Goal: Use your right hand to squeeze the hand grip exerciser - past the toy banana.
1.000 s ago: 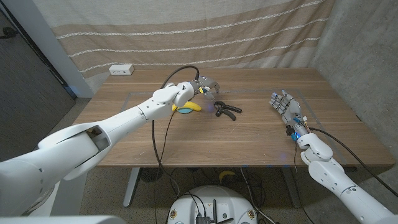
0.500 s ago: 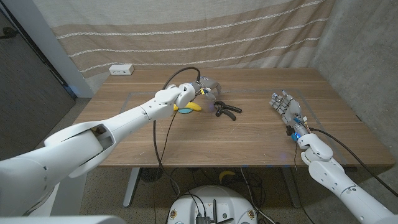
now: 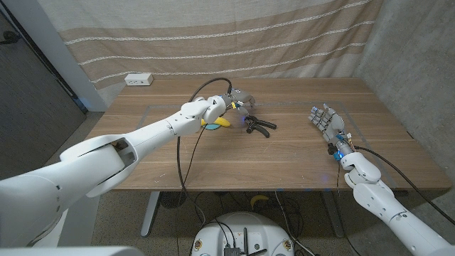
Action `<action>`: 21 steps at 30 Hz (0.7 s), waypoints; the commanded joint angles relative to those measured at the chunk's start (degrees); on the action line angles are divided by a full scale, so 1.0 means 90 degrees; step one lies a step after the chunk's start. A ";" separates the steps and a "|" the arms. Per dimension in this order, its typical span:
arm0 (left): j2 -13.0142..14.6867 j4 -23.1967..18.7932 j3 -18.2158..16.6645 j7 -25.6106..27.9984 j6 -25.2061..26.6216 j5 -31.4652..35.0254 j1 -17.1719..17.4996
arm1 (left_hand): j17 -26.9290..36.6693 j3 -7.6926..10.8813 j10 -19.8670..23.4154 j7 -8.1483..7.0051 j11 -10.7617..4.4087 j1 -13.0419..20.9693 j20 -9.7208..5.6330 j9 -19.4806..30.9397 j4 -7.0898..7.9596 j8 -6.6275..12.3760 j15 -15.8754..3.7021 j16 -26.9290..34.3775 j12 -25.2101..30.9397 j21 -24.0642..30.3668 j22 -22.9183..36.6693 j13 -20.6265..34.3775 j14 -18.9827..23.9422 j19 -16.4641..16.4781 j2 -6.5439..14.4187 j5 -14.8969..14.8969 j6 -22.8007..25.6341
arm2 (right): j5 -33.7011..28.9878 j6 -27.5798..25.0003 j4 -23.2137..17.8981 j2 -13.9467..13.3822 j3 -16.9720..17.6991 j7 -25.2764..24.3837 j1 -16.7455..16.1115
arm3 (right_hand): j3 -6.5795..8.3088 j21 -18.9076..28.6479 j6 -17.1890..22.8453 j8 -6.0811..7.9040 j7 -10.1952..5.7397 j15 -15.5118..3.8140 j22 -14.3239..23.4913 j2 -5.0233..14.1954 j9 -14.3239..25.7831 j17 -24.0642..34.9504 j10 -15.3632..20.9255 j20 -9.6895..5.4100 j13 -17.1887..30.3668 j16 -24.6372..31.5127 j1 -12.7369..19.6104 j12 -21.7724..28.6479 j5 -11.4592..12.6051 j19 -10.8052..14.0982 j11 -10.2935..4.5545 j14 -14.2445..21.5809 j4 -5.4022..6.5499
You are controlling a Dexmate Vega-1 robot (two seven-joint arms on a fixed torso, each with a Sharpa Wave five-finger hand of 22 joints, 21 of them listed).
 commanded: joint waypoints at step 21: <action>-0.0523 0.1115 0.0599 0.0000 -0.0389 -0.0257 -0.0538 | 0.0014 -0.0120 0.0068 -0.0025 -0.0006 0.0234 -0.0015 0.0017 0.0002 0.0046 -0.0762 0.0016 -0.0066 0.0007 0.0027 0.0017 0.0048 0.0041 0.0026 0.0016 0.0105 | 0.0055 -0.0031 0.0190 0.0043 0.0007 0.0082 0.0121 | -0.0022 0.0022 0.0066 -0.0005 0.0004 -0.0003 0.0017 -0.0019 0.0021 0.0047 0.0076 0.0001 0.0012 0.0035 -0.0077 0.0001 0.0026 0.0035 0.0004 0.0070 0.0009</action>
